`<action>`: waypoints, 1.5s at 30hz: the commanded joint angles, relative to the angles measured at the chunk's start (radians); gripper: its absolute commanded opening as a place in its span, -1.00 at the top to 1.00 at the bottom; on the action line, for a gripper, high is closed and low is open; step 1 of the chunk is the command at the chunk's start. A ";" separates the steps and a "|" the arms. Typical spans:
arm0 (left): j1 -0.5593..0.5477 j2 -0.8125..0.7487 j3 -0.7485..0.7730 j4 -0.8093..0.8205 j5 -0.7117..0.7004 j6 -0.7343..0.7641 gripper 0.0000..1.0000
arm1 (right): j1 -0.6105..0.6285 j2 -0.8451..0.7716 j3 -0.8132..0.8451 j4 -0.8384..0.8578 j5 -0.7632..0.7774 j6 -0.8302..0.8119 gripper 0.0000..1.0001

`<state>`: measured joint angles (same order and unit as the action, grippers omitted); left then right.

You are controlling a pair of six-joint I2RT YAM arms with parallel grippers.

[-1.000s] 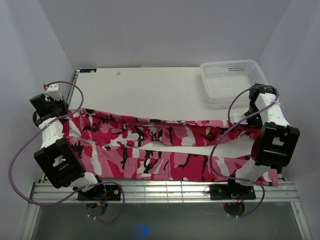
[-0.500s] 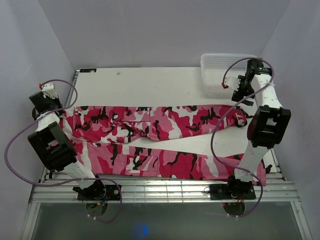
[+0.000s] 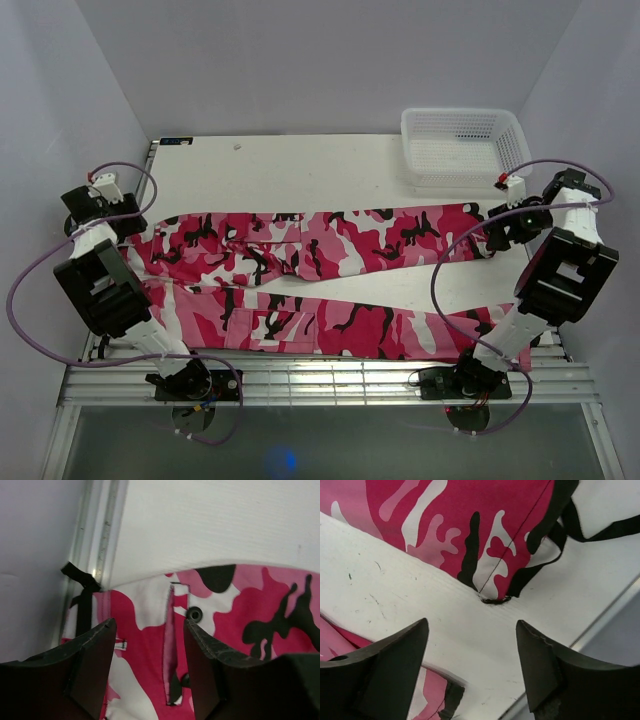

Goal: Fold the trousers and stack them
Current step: Flatten the trousers out

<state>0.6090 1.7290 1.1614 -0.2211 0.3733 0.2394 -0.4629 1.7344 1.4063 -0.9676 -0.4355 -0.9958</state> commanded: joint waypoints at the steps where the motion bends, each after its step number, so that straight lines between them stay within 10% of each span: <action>1: 0.001 -0.080 0.041 -0.165 0.157 0.079 -0.33 | -0.020 0.065 -0.001 -0.005 -0.177 0.155 -0.46; 8: -0.050 -0.111 0.132 -0.734 0.539 0.530 -0.33 | 0.007 0.073 0.027 -0.336 -0.085 -0.199 -0.29; 12: -0.265 -0.178 0.049 -0.871 0.562 0.636 -0.33 | 0.009 -0.018 -0.149 -0.339 0.114 -0.402 -0.39; 25: -0.811 -0.246 -0.198 -0.623 0.351 0.430 -0.25 | 0.023 -0.170 -0.506 -0.274 0.319 -0.538 -0.40; 33: -0.974 -0.206 -0.310 -0.505 0.245 0.390 -0.14 | 0.030 -0.153 -0.477 -0.194 0.301 -0.521 0.10; 39: -0.980 -0.163 -0.305 -0.465 0.247 0.377 0.33 | 0.050 -0.156 -0.455 -0.158 0.296 -0.541 0.84; 45: -0.980 -0.265 -0.272 -0.399 0.185 0.344 1.00 | 0.050 -0.202 -0.366 -0.148 0.232 -0.564 0.85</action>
<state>-0.3687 1.5593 0.8520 -0.6998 0.5919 0.6014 -0.4156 1.5913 0.9668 -1.1244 -0.1448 -1.5276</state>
